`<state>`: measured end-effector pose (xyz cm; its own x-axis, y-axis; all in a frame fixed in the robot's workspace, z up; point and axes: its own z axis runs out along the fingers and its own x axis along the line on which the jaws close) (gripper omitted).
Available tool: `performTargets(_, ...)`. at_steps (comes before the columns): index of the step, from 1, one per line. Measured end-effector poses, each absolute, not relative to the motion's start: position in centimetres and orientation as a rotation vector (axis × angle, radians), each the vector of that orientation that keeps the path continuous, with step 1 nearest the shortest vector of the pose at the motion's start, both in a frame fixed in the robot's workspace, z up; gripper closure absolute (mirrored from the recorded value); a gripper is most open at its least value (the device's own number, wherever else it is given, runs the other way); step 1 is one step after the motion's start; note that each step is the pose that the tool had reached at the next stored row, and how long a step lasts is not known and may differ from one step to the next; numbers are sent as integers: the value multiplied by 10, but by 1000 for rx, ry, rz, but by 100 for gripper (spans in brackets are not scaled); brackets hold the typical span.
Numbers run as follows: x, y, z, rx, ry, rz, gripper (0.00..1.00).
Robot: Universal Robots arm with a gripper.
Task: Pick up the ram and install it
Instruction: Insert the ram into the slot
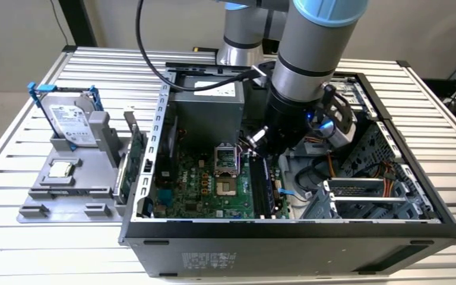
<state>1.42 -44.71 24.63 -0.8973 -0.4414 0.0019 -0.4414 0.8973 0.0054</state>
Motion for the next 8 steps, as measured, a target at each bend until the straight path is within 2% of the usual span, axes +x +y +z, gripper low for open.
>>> performTargets(8,14,-447,246,811,-3032,-7,100)
